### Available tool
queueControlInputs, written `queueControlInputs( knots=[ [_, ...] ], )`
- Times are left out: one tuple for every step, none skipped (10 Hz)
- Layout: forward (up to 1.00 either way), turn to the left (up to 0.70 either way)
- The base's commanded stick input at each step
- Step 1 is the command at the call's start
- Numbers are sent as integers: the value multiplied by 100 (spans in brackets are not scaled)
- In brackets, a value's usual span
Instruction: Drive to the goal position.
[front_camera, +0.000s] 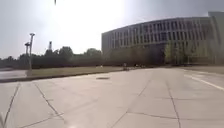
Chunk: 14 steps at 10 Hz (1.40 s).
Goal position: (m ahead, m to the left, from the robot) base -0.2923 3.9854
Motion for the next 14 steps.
queueControlInputs(
  knots=[
    [68, 0],
    [68, 0],
    [68, 0],
    [68, 0],
    [68, 0],
    [68, 0],
    [70, 0],
    [70, 0],
    [70, 0],
    [70, 0],
    [70, 0],
    [70, 0],
    [70, -16],
    [70, -28]
  ],
)
